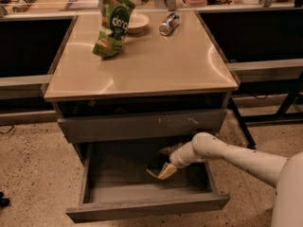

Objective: Place sponge into middle drawer

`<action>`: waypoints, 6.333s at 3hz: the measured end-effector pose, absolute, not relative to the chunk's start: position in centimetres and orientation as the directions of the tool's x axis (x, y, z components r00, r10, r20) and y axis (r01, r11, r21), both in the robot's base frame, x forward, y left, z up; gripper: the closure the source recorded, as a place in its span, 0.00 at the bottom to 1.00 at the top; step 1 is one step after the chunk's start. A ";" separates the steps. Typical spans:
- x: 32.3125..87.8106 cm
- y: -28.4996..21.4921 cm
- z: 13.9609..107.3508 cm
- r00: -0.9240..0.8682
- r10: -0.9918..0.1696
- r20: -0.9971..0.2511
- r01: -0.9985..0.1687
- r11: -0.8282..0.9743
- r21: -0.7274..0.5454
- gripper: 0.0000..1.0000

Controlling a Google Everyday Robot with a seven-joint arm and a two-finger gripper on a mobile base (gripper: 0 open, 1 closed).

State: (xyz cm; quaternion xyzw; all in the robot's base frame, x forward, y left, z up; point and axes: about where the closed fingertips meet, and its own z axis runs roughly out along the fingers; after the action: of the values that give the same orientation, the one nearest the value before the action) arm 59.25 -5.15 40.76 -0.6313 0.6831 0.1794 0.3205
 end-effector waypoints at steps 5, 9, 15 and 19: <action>59.9 -5.2 40.5 -0.004 -0.742 -0.670 -0.976 0.149 -0.159 0.00; 56.3 -14.3 46.4 -0.071 -0.765 -0.640 -0.925 0.290 -0.244 0.18; 57.4 -39.2 53.6 -0.360 -0.680 -0.638 -0.642 0.677 -0.359 1.00; 58.3 -40.7 54.7 -0.361 -0.681 -0.638 -0.619 0.686 -0.382 0.11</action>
Offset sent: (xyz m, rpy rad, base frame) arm 0.0080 -0.0015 -0.0024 0.0085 -0.0021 -0.0115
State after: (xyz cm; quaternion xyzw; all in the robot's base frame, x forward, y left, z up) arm 58.26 -40.73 54.72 -0.3945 0.8239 -0.0379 0.4050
